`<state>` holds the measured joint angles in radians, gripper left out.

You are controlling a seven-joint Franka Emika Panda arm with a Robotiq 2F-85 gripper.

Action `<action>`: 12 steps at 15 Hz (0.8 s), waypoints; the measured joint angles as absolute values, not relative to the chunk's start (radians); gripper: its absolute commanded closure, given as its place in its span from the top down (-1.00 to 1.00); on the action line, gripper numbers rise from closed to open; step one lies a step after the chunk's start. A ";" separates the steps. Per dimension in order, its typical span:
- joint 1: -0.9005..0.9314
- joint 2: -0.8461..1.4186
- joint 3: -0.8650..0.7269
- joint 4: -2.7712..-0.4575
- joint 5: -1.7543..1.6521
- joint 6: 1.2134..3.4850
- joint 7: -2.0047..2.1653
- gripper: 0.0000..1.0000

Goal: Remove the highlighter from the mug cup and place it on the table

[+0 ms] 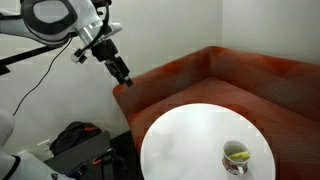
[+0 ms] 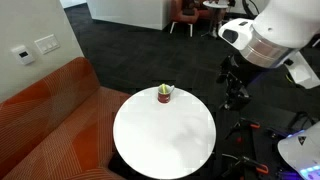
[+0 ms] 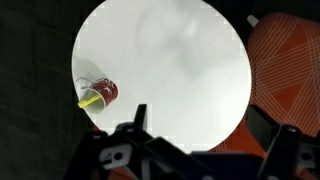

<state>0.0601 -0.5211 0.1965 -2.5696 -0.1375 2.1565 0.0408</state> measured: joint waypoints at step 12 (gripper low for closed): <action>0.045 -0.514 0.220 -2.571 -0.306 2.230 0.171 1.00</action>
